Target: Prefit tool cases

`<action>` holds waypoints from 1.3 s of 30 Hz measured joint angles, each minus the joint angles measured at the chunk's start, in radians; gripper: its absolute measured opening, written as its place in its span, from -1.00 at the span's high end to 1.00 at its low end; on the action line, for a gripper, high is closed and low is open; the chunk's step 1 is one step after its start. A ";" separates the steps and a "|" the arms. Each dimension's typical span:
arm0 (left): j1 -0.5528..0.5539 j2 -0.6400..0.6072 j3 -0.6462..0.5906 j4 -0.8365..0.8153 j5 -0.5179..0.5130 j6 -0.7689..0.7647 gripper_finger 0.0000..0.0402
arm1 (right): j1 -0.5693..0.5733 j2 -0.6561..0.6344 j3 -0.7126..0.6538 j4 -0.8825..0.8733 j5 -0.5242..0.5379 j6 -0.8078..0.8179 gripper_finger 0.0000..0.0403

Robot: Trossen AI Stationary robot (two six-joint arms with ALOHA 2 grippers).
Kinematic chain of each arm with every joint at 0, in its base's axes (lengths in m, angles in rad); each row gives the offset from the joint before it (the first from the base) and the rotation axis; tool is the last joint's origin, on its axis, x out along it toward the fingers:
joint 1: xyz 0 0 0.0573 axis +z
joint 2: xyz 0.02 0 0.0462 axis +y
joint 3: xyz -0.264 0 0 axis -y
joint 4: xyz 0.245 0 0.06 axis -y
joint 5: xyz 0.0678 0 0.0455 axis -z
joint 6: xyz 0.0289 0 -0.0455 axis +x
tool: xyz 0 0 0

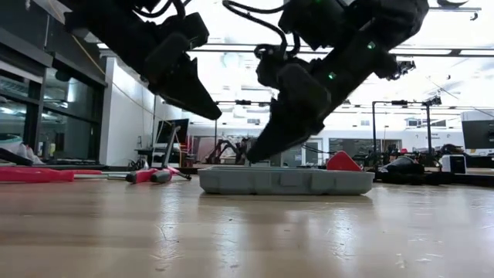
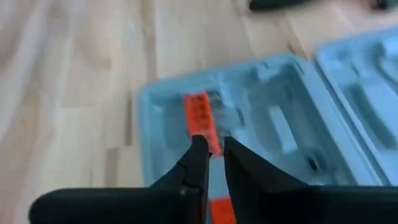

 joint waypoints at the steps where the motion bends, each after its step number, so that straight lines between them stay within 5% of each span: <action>1: 0.000 0.000 0.000 -0.007 -0.004 0.000 -0.11 | 0.001 -0.002 0.000 -0.021 0.009 0.008 0.79; 6: 0.000 0.000 -0.004 -0.012 -0.014 0.000 -0.11 | 0.003 0.003 -0.012 -0.102 0.020 0.060 0.97; 19: -0.001 0.001 -0.005 -0.011 -0.022 -0.012 -0.11 | 0.021 -0.005 -0.078 -0.006 0.090 0.083 1.00; 27: -0.001 0.002 -0.005 -0.018 -0.030 -0.026 -0.11 | 0.056 -0.083 -0.081 -0.090 0.154 0.084 1.00; 39: -0.001 0.002 -0.005 -0.019 -0.029 -0.028 -0.11 | 0.059 -0.033 -0.123 -0.083 0.152 0.189 1.00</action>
